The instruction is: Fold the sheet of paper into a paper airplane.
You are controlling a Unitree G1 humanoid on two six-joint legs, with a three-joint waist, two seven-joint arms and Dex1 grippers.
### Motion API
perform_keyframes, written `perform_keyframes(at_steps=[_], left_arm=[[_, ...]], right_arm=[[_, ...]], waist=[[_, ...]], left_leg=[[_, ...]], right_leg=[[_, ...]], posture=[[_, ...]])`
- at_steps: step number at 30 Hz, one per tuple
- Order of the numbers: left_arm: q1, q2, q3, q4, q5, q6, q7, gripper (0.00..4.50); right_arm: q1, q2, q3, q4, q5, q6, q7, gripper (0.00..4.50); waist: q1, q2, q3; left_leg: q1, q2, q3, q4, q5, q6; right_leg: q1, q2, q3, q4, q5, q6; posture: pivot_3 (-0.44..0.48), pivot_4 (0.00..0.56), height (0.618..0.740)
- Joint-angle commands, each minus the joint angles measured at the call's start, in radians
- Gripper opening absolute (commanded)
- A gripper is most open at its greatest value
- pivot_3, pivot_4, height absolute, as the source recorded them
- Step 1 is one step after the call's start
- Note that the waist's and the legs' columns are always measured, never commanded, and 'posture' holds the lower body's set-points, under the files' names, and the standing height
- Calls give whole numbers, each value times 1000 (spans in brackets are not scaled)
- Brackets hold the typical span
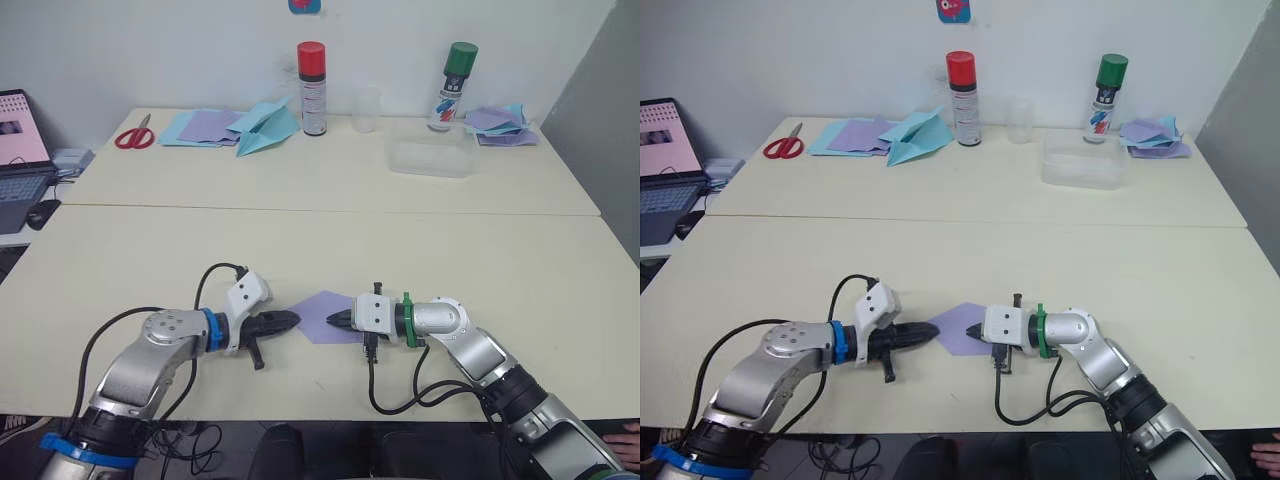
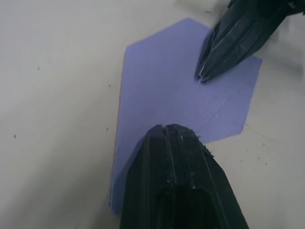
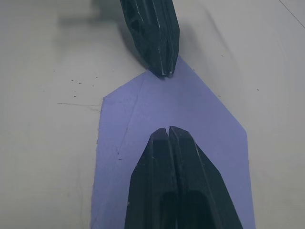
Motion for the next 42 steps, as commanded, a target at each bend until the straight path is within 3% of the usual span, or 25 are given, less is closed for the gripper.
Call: perform_keyframes(at_steps=[1, 3, 7, 14, 20, 26, 32, 42], left_arm=[[13, 2, -33, 33, 36, -9, -4, 0], [27, 9, -43, 37, 40, -8, -15, 0], [39, 6, -47, 48, 47, -16, -12, 0], [41, -1, -50, 53, 48, -25, -7, 0], [42, -5, -53, 51, 50, -27, -3, 0], [60, -6, -48, 42, 49, -32, 8, 0], [71, -12, -40, 26, 41, -27, 24, 0], [90, -10, -32, 7, 40, -25, 33, 0]], right_arm=[[10, 3, -68, -55, 62, 105, 4, 26], [9, 9, -125, -105, 122, 219, -4, 26], [-2, -7, -261, -233, 266, 546, -33, 876], [13, -35, -370, -380, 461, 1031, -86, 3404], [-25, 40, -449, -375, 561, 1379, -205, 3404], [-55, 76, -508, -381, 627, 1592, -262, 3404], [-68, 180, -537, -353, 626, 1656, -332, 3404], [-109, 331, -632, -220, 606, 1598, -420, 3404]], waist=[[0, 0, 0], [0, 0, 0], [0, 0, -1], [-1, 3, -2], [-2, 4, -3], [-2, 4, -4], [-4, 5, -8], [-6, 6, -15]], left_leg=[[0, 0, 0, 0, 0, 0], [0, 0, 0, 1, 0, 0], [0, 0, 0, 1, 0, 0], [0, 0, 0, 1, 0, 0], [0, 0, 0, 1, 0, 0], [0, 0, 0, 1, 0, 0], [0, 0, 0, 0, 0, 0], [1, 0, 0, -1, 0, 0]], right_leg=[[0, 0, 0, 0, 0, 0], [0, 0, 0, 1, 0, 0], [0, 0, 0, 1, 0, 0], [0, 0, 0, 1, 0, 0], [0, 0, 1, 1, 0, 0], [0, 0, 0, 1, 0, 0], [0, 0, 0, 1, 0, 0], [0, 0, 1, 0, 0, 0]], posture=[[0, 150, 740], [0, 150, 740], [0, 150, 740], [0, 150, 740], [0, 150, 740], [0, 150, 740], [0, 150, 740], [0, 150, 740]])
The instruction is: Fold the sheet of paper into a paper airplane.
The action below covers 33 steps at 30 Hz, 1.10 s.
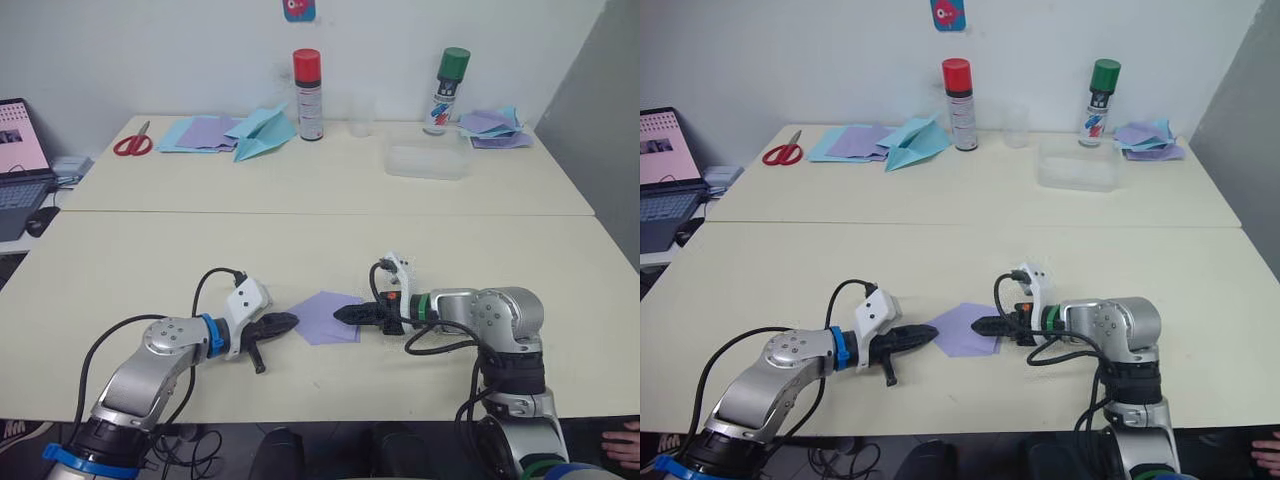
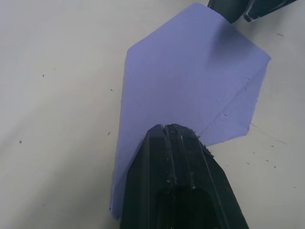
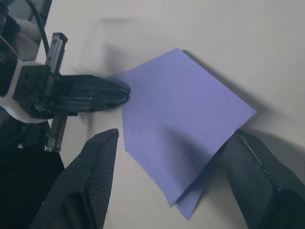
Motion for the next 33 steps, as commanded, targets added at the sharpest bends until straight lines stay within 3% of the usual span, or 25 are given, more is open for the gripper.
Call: perform_keyframes(at_steps=[1, 8, 16, 20, 24, 27, 33], left_arm=[[27, 3, -35, 14, 24, 29, -3, 0], [23, 3, -37, 19, 27, 26, -6, 0], [2, -1, -41, 29, 33, 28, -10, 0], [8, 7, -33, 33, 36, 24, -13, 0], [13, 7, -29, 30, 37, 25, -12, 0], [21, 11, -24, 21, 35, 27, -16, 0], [86, 65, 36, -32, 4, 63, -25, 0]], right_arm=[[-11, 19, -16, 37, 11, -49, -12, 3404], [-19, 21, 31, 106, 24, -188, 34, 3404], [-49, 107, 7, 233, 30, -278, 11, 3404], [-38, 64, 55, 215, 26, -306, 44, 2472], [-27, 41, 96, 176, 27, -357, 67, 968], [-9, -10, 211, 124, -32, -491, 122, 14], [29, -145, 449, 43, -179, -851, 290, 14]], waist=[[0, 0, -1], [-5, 0, -1], [-6, 0, 0], [-4, 1, 0], [-4, 1, 0], [-4, 1, 0], [-10, 2, 0]], left_leg=[[0, 0, 0, 0, 0, 0], [0, 0, 0, 0, 0, 0], [0, 0, 0, -1, 0, 0], [-2, 0, 0, -1, 0, 0], [-2, 0, 0, -2, 0, 0], [-2, 0, 0, -3, 0, 0], [-2, 1, 0, -4, 0, 0]], right_leg=[[0, 0, 0, 0, 0, 0], [0, 0, 0, 0, 0, 0], [0, 0, 0, -1, 0, 0], [0, 0, 0, -3, 0, 0], [0, 0, 0, -6, 0, 0], [0, 0, 0, -7, 0, 0], [0, 0, 0, -9, 0, 0]], posture=[[0, 150, 740], [0, 150, 740], [0, 150, 740], [0, 150, 740], [0, 150, 740], [0, 150, 740], [0, 150, 740]])
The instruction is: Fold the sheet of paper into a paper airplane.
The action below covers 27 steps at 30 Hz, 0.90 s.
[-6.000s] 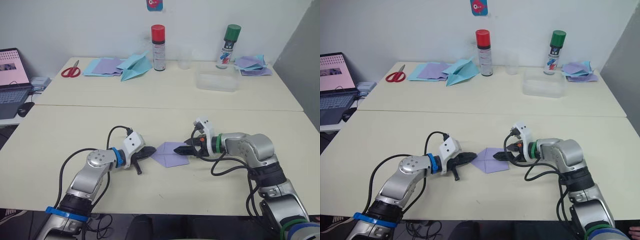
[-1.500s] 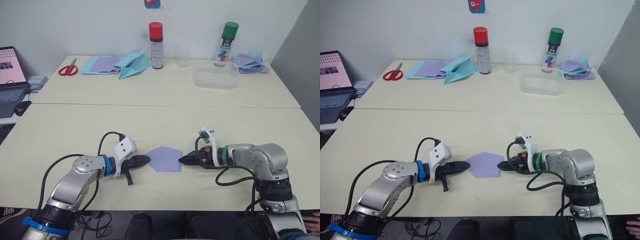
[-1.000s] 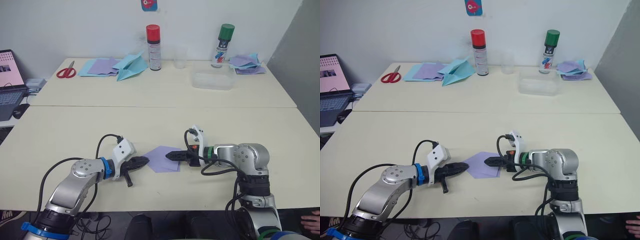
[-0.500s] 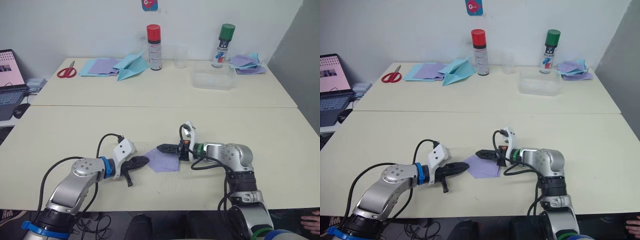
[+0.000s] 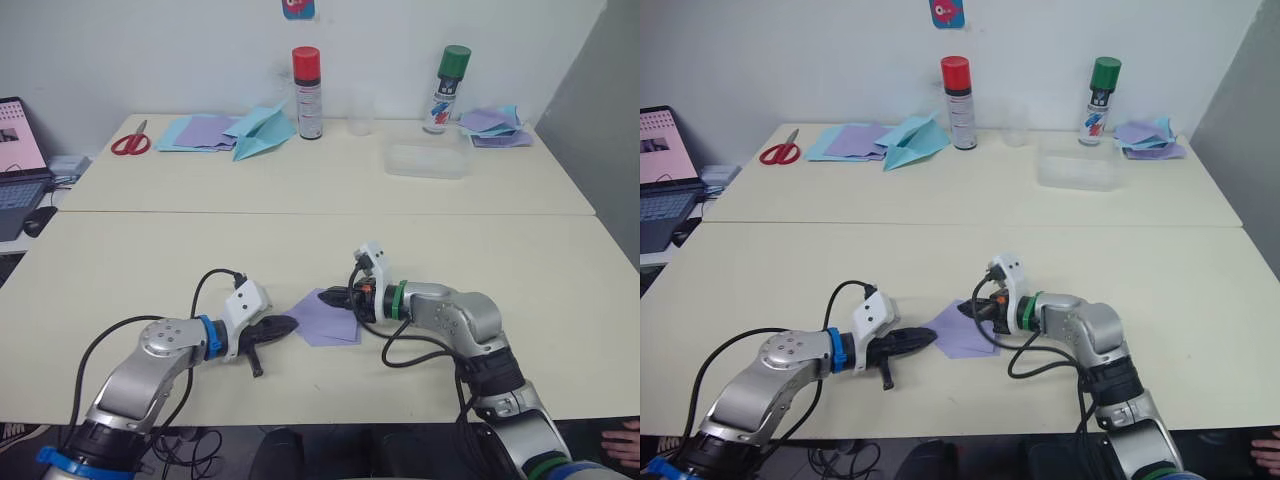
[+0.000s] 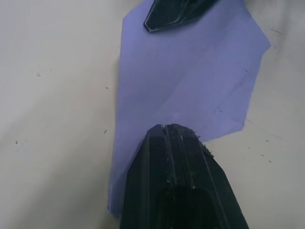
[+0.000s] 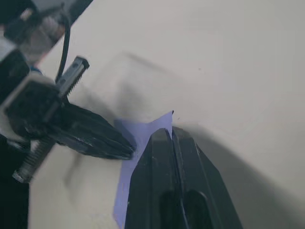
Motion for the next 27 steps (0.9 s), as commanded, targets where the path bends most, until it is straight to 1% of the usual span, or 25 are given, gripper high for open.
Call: perform_keyframes(at_steps=[1, 4, 7, 11, 15, 18, 19, 25, 27], left_arm=[[31, 20, -3, 38, 23, 31, 8, 0], [16, 2, -25, 58, 36, 29, 20, 0], [-9, -28, -49, 74, 49, 33, 40, 0], [-12, -41, -56, 72, 45, 45, 47, 0], [5, -32, -56, 62, 40, 51, 42, 0], [17, -18, -43, 55, 34, 53, 35, 0], [20, -13, -38, 53, 31, 54, 32, 0], [27, 32, 29, 21, -16, 88, 11, 0], [18, 40, 71, 5, -67, 130, 3, 0]], right_arm=[[12, -63, 111, -57, -86, -237, 122, 14], [26, -104, 168, -37, -140, -397, 196, 14], [23, -140, 221, 21, -225, -567, 249, 14], [11, -143, 246, 93, -307, -708, 256, 14], [1, -143, 270, 146, -373, -775, 266, 14], [-3, -143, 285, 170, -413, -789, 268, 14], [-5, -143, 288, 177, -425, -795, 265, 14], [-7, -143, 295, 178, -453, -817, 282, 14], [-8, -144, 300, 181, -469, -812, 277, 14]], waist=[[-1, 0, 0], [-1, 0, 0], [1, 1, 0], [12, 1, 0], [12, 1, 0], [12, 1, 0], [12, 1, 0], [10, 2, 0], [10, 2, 1]], left_leg=[[0, 0, 0, -1, 0, 0], [0, 0, 0, -1, 0, 0], [1, 0, 0, -1, 0, 0], [3, -1, 0, 2, 0, 0], [8, 0, 0, 2, 0, 1], [17, 0, 0, 0, 0, 1], [18, 0, 0, 0, 0, 1], [17, 1, 1, -2, 0, 0], [17, 1, 1, -4, 0, 0]], right_leg=[[0, 0, 0, -1, 0, 0], [0, 0, -1, -2, 0, 0], [1, 0, -1, -2, 1, 1], [4, 0, -1, -2, 3, 3], [9, 0, 0, -4, 5, 1], [16, 0, 0, -4, 2, -4], [16, 0, 0, -4, 0, -7], [16, 0, 0, -4, 1, -5], [15, 0, 0, -4, 1, -5]], posture=[[0, 150, 740], [0, 150, 740], [0, 150, 740], [0, 150, 740], [0, 150, 740], [0, 150, 740], [0, 150, 740], [0, 150, 740], [0, 150, 740]])
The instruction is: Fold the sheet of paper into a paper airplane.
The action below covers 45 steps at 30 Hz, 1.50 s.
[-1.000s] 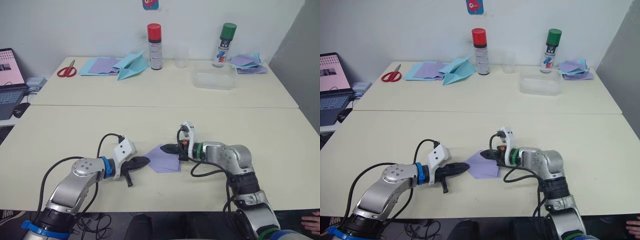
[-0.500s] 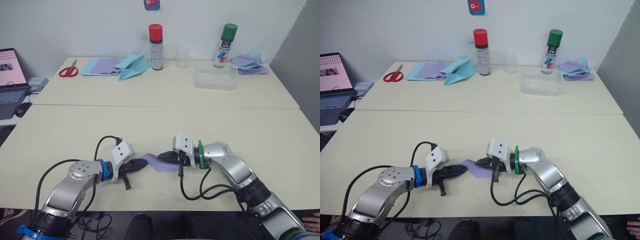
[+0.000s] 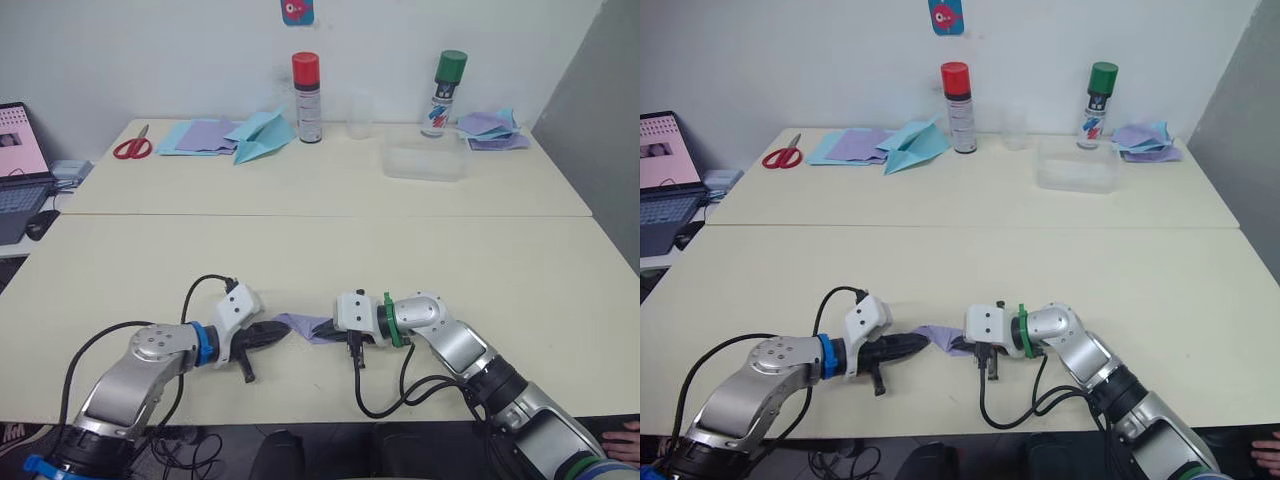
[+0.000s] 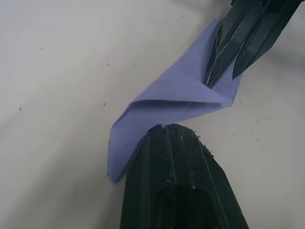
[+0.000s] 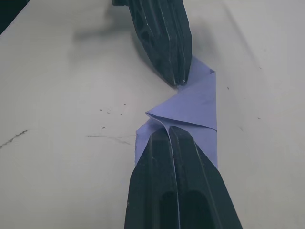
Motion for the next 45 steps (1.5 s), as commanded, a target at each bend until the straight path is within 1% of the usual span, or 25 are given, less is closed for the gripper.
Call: perform_keyframes(at_steps=[1, 4, 7, 11, 14, 17, 20, 23, 30, 36, 39, 41, 45], left_arm=[[-1, 25, 68, -6, -67, 94, -8, 0], [-50, 33, 141, -31, -165, 187, -14, 0], [-118, 14, 149, -38, -187, 216, 10, 0], [-175, -55, 76, -38, -150, 198, 59, 0], [-181, -98, 7, -31, -107, 171, 79, 0], [-169, -108, -61, 1, -39, 128, 92, 0], [-156, -102, -96, 34, 7, 99, 98, 0], [-149, -104, -100, 62, 30, 76, 100, 0], [-137, -97, -78, 50, 2, 89, 85, 0], [-128, -97, -111, 82, 35, 91, 96, 0], [-109, -106, -125, 90, 42, 79, 99, 0], [-107, -108, -131, 97, 47, 72, 100, 0], [-112, -109, -139, 122, 58, 56, 96, 0]], right_arm=[[-15, -1, -5, -1, -36, -3, -10, 14], [-16, 5, -4, 8, -54, 0, -18, 14], [-14, 5, -6, 6, -61, 5, -17, 14], [-14, 0, -6, 5, -65, 11, -12, 14], [-12, -2, -9, 4, -65, 17, -13, 14], [-10, -1, -13, 1, -63, 22, -18, 14], [-8, -4, -16, -5, -59, 25, -16, 14], [-8, -11, -15, -13, -55, 27, -4, 14], [-14, -31, -7, -20, -44, 25, 43, 14], [-20, -35, -11, -10, -38, 18, 56, 14], [-10, -58, -23, -60, 0, 76, 101, 572], [-6, -73, -33, -89, 15, 103, 118, 1198], [15, -168, -83, -229, 120, 241, 221, 2654]], waist=[[0, 0, 1], [1, -1, 4], [2, -2, 6], [2, -2, 6], [1, -2, 6], [2, -3, 7], [2, -3, 7], [2, -3, 7], [3, -3, 7], [3, -3, 7], [3, -3, 7], [3, -3, 7], [4, -2, 8]], left_leg=[[0, 0, 0, 0, 0, 0], [-1, 1, -1, 0, 0, 0], [-1, 0, -2, 0, 0, 0], [-1, -1, 0, 0, 0, 0], [-2, -1, 0, 0, 0, 0], [-2, -1, -1, 0, 0, 0], [-2, 0, -2, 0, 0, 0], [-2, -1, -1, 1, 0, 0], [-2, -1, -1, 1, 0, 0], [-2, -1, -1, 1, 0, 0], [-2, -1, -1, 1, 0, 0], [-2, -1, -1, 1, 0, 0], [-2, -1, -1, 1, 0, 0]], right_leg=[[0, 0, 0, 0, 0, 0], [-1, 1, -1, 0, 0, 0], [0, 1, -2, 0, 0, 0], [0, 0, 0, -1, 1, 1], [0, 0, 1, -1, 1, 1], [0, 0, -1, -1, 1, 1], [0, 1, -1, -1, 1, 1], [0, 0, 0, -1, 1, 1], [0, 0, -1, -1, 1, 2], [0, 0, 0, -1, 1, 2], [0, 0, 0, -1, 1, 2], [0, 0, 0, -1, 1, 2], [0, 0, 0, -1, 1, 2]], posture=[[0, 150, 740], [0, 150, 740], [0, 150, 740], [0, 150, 740], [0, 150, 740], [0, 150, 740], [0, 150, 740], [0, 150, 740], [0, 150, 740], [0, 150, 740], [0, 150, 740], [0, 150, 740], [0, 150, 740]])
